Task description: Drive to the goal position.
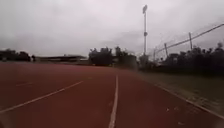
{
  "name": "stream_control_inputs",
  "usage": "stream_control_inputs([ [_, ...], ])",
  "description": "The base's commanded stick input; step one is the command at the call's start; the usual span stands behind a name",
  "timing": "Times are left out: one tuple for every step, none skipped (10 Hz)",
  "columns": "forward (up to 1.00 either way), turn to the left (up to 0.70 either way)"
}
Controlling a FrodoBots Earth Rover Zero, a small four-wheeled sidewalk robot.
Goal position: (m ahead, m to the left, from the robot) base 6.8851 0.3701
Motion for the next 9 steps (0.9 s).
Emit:
stream_control_inputs([
  [0.70,0.00],
  [0.70,0.00],
  [0.70,0.00],
  [0.70,0.00],
  [0.70,0.00],
  [0.70,0.00],
  [0.70,0.00],
  [0.70,0.00],
  [0.70,0.00],
])
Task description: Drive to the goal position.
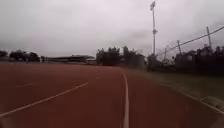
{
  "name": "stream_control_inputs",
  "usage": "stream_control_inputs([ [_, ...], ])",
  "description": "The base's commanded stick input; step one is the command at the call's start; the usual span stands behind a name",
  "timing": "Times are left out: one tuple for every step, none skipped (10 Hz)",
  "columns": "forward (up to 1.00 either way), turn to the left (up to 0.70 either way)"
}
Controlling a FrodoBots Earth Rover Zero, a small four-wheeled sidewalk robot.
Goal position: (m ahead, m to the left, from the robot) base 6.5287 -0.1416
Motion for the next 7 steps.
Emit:
stream_control_inputs([
  [0.70,0.00],
  [0.70,0.00],
  [0.70,0.00],
  [0.70,0.00],
  [0.70,0.00],
  [0.70,0.00],
  [0.70,0.00],
])
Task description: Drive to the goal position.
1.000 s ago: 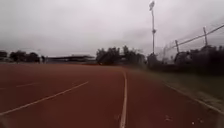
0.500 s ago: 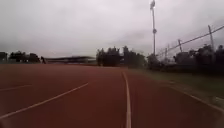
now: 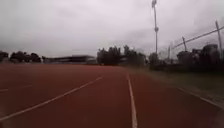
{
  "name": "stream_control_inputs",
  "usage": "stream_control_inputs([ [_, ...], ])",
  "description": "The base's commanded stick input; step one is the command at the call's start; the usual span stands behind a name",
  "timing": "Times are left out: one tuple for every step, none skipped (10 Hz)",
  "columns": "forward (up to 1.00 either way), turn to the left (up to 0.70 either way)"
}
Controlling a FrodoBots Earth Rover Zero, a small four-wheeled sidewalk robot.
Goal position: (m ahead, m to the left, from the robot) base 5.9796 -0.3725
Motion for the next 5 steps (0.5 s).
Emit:
stream_control_inputs([
  [0.70,0.00],
  [0.70,0.00],
  [0.70,0.00],
  [0.70,0.00],
  [0.70,0.00],
])
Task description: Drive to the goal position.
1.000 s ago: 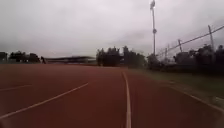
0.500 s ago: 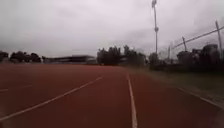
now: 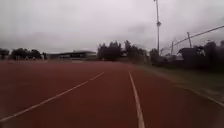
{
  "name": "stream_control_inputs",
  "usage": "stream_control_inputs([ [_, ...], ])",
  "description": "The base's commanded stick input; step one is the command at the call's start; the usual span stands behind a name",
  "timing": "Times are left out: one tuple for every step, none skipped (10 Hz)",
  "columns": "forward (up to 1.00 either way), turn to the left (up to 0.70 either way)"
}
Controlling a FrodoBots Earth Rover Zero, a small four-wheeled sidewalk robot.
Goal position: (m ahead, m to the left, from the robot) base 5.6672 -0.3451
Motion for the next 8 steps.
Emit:
stream_control_inputs([
  [0.70,0.00],
  [0.70,0.00],
  [0.70,0.00],
  [0.70,0.00],
  [0.70,0.00],
  [0.70,0.00],
  [0.70,0.00],
  [0.70,0.00],
])
